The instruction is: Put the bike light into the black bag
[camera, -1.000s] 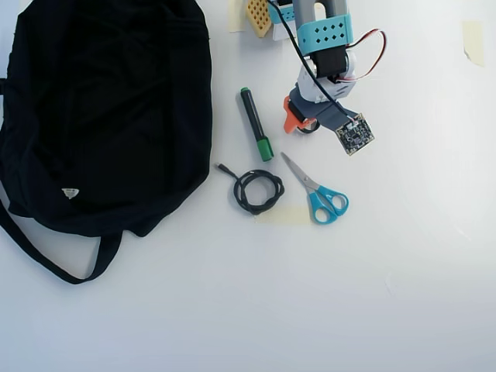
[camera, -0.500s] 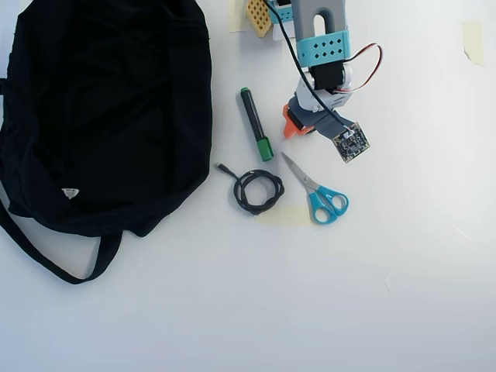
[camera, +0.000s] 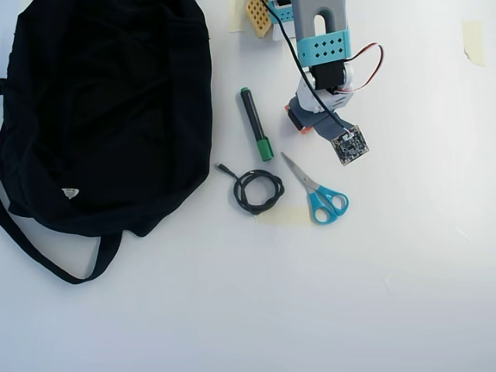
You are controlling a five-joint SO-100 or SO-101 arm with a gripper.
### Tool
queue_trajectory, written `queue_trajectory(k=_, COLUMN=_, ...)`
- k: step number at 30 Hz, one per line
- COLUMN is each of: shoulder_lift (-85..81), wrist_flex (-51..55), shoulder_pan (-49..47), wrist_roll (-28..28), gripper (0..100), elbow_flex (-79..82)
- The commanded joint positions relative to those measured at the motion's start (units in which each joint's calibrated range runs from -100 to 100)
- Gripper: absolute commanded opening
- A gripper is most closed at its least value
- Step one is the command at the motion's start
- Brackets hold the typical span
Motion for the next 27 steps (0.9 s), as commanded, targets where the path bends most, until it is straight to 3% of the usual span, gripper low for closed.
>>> queue_trajectory(k=1, shoulder_lift=-4.11, wrist_flex=2.90, shoulder_pan=0.01, wrist_roll=-1.64, gripper=2, elbow_flex=-6.06)
queue_trajectory(k=9, shoulder_lift=-10.58, wrist_flex=10.65, shoulder_pan=0.31, wrist_roll=-5.05, gripper=2, elbow_flex=-12.44)
queue_trajectory(k=22, shoulder_lift=-25.11, wrist_flex=11.00, shoulder_pan=0.91, wrist_roll=-4.68, gripper=2, elbow_flex=-11.73)
queue_trajectory(k=27, shoulder_lift=-28.18, wrist_flex=10.31, shoulder_pan=3.23, wrist_roll=-8.51, gripper=2, elbow_flex=-12.35)
